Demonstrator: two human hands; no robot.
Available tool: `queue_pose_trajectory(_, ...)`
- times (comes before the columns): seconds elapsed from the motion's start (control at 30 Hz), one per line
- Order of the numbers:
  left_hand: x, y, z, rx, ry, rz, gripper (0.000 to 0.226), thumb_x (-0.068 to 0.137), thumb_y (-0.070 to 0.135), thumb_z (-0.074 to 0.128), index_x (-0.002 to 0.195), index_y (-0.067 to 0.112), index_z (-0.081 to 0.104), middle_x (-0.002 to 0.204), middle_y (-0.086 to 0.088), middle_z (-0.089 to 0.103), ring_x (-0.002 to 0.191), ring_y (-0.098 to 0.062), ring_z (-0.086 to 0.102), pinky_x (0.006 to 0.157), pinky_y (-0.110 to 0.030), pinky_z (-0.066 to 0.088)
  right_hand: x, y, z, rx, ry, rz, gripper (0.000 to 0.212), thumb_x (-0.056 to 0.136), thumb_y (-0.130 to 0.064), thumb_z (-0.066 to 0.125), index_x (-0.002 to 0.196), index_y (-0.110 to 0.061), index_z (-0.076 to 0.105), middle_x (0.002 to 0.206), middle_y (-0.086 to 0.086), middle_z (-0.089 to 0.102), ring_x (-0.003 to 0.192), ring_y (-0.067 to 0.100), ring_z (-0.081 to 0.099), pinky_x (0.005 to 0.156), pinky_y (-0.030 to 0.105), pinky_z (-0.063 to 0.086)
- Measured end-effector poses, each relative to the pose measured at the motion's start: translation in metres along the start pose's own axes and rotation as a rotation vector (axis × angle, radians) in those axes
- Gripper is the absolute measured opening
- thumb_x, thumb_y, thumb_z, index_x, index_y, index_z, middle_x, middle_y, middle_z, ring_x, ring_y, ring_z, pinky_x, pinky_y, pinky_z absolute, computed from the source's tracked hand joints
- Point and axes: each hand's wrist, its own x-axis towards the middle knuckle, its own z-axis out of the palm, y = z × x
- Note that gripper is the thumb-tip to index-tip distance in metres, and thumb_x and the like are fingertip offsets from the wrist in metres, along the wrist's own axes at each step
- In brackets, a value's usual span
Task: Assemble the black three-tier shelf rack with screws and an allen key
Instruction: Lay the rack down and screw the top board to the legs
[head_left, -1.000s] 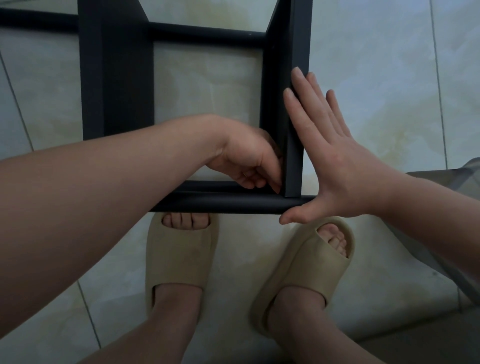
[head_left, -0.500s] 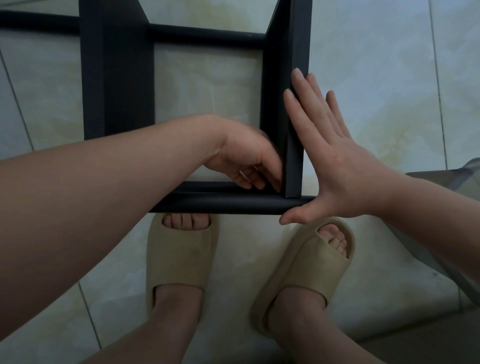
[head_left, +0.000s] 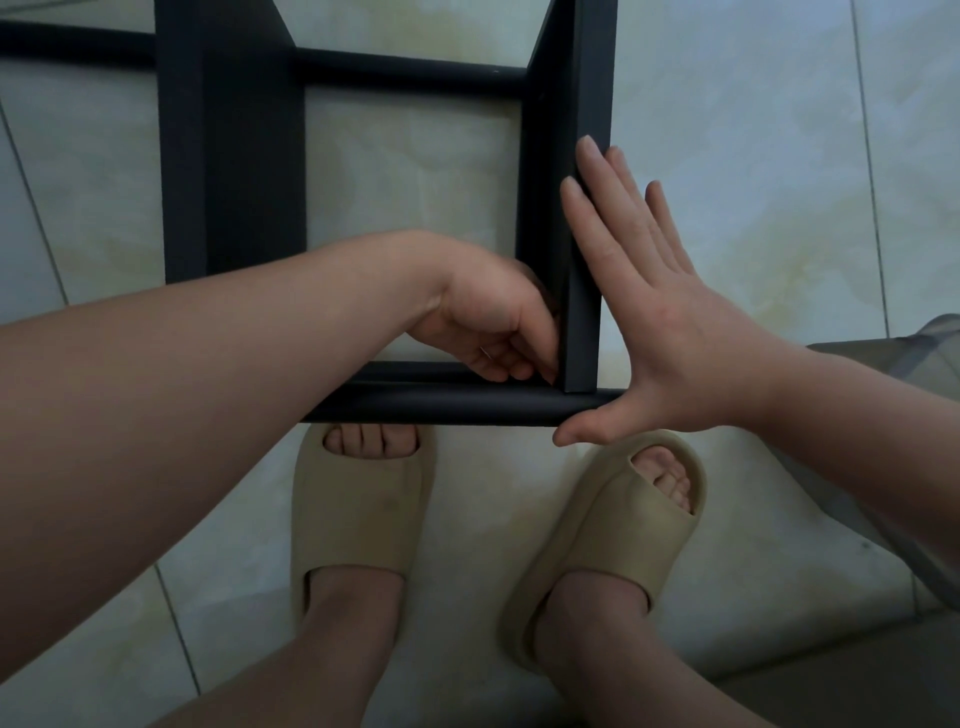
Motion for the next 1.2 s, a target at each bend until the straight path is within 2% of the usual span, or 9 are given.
queue_pose_trajectory(0.2,-0.0028,-0.0002,-0.0044,0.003,-0.001,0.001,0.013,0.087,0.001,0.064,0.087,0.014,0.067,0.076,0.001,0.065,0.075,-0.013,0.057,0.077,-0.028,0.046,0.0027,-0.0008,0.0005,0.008,0.002,-0.005,0.145,0.067,-0.086,0.065,0.159,0.003,-0.002,0.167,0.023,-0.014,0.154,0.037,-0.018,0.124,0.060,-0.005)
queue_pose_trajectory(0.33,-0.0044,-0.0037,-0.0068,-0.015,-0.025,-0.020,0.012,0.091,0.010,0.061,0.089,0.018,0.070,0.079,0.005,0.070,0.081,-0.015,0.058,0.085,-0.032,0.044,0.0040,-0.0010,0.0008,0.013,0.006,-0.006,0.145,0.067,-0.087,0.065,0.159,0.003,-0.002,0.167,0.023,-0.014,0.154,0.037,-0.018,0.124,0.060,-0.006)
queue_pose_trajectory(0.5,-0.0034,-0.0044,-0.0063,0.021,-0.013,-0.020,0.016,0.090,0.012,0.064,0.079,0.020,0.072,0.076,0.005,0.071,0.076,-0.013,0.057,0.079,-0.029,0.046,0.0042,-0.0012,0.0009,0.016,0.004,-0.005,0.145,0.067,-0.088,0.063,0.160,0.002,-0.003,0.167,0.022,-0.014,0.154,0.036,-0.019,0.124,0.060,-0.005)
queue_pose_trajectory(0.6,-0.0019,-0.0045,-0.0056,0.029,-0.003,-0.011,0.014,0.090,0.008,0.064,0.082,0.018,0.070,0.074,0.004,0.071,0.072,-0.012,0.057,0.075,-0.027,0.046,0.0044,-0.0016,0.0010,0.018,0.000,0.005,0.145,0.066,-0.088,0.063,0.160,0.001,-0.003,0.167,0.022,-0.014,0.154,0.035,-0.019,0.124,0.061,-0.003)
queue_pose_trajectory(1.1,-0.0053,-0.0061,-0.0071,-0.011,-0.013,0.021,0.017,0.088,0.001,0.063,0.086,0.017,0.066,0.073,0.005,0.067,0.074,-0.011,0.057,0.076,-0.026,0.046,0.0058,-0.0033,0.0002,0.035,0.003,0.003,0.143,0.067,-0.087,0.062,0.160,0.001,-0.002,0.167,0.022,-0.014,0.154,0.033,-0.020,0.124,0.060,-0.004)
queue_pose_trajectory(1.2,-0.0065,-0.0070,-0.0087,-0.014,-0.009,0.020,0.016,0.087,0.004,0.065,0.086,0.020,0.067,0.078,0.006,0.068,0.081,-0.013,0.058,0.083,-0.030,0.046,0.0060,-0.0034,0.0001,0.038,0.002,0.003,0.144,0.067,-0.087,0.062,0.160,0.001,-0.003,0.167,0.022,-0.014,0.154,0.033,-0.020,0.125,0.059,-0.005)
